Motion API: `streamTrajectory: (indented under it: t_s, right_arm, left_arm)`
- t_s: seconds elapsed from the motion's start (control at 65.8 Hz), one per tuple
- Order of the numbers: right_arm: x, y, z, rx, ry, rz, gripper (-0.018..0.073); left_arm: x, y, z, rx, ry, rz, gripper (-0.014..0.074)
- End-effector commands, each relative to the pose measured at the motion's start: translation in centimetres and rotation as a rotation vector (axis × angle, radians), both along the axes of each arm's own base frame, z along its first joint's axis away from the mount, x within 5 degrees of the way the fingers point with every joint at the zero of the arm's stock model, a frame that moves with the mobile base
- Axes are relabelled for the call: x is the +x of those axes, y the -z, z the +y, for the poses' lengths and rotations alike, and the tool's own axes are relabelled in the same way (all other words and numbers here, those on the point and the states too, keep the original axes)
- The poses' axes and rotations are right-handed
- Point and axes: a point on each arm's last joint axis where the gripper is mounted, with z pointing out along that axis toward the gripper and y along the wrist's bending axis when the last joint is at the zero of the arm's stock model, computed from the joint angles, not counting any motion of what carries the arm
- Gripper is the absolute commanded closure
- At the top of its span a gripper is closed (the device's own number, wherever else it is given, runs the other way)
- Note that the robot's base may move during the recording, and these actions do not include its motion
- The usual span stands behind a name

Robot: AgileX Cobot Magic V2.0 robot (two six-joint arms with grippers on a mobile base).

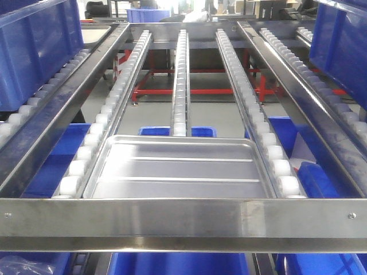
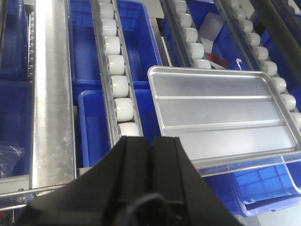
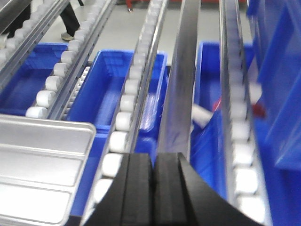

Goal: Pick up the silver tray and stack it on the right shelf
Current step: 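Raise both arms toward the silver tray on the roller shelf, then lower both open grippers over the tray's side rims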

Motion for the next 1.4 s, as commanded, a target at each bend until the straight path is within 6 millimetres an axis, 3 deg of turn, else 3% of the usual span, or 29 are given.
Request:
streamTrajectory:
  t_s: [0.0, 0.167, 0.289, 0.456, 0.593, 0.714, 0.942, 1.155, 1.383]
  right_arm:
    - [1.2, -2.2, 0.3, 0.128, 0.022, -0.066, 0.051]
    - [3.7, -4.4, 2.7, 0.085, -0.057, 0.122, 0.0501]
    - [6.1, -4.7, 4.7, 0.046, -0.1, 0.265, 0.0494]
    - [9.6, -3.4, 6.2, 0.097, -0.053, 0.402, 0.048]
    - [11.7, -2.5, 7.4, 0.086, -0.035, 0.501, 0.048]
    - [13.1, -1.7, 8.7, 0.053, -0.036, 0.592, 0.048]
    - [15.9, 0.7, 9.9, 0.022, 0.026, 0.763, 0.048]
    - [17.3, 0.3, 10.3, -0.015, 0.057, 0.757, 0.048]
    - [17.0, 0.2, 11.4, -0.056, 0.073, 0.762, 0.048]
  left_arm:
    - [1.2, -2.1, -0.6, -0.07, -0.023, -0.083, 0.0687]
    - [4.0, -5.4, -2.6, 0.018, 0.043, 0.006, 0.0687]
    - [7.2, -7.3, -4.3, 0.1, 0.077, 0.053, 0.0687]
    - [11.7, -6.3, -6.7, 0.083, 0.03, 0.21, 0.0687]
    - [14.0, -4.6, -7.7, 0.152, -0.086, 0.343, 0.0687]
    - [14.3, -4.1, -8.5, 0.311, -0.191, 0.36, 0.0687]
    - [13.7, -4.1, -10.4, 0.235, -0.199, 0.478, 0.0687]
    - [13.3, -3.7, -10.7, 0.214, -0.123, 0.56, 0.0687]
    - [13.7, -3.3, -10.6, 0.238, -0.123, 0.547, 0.0687]
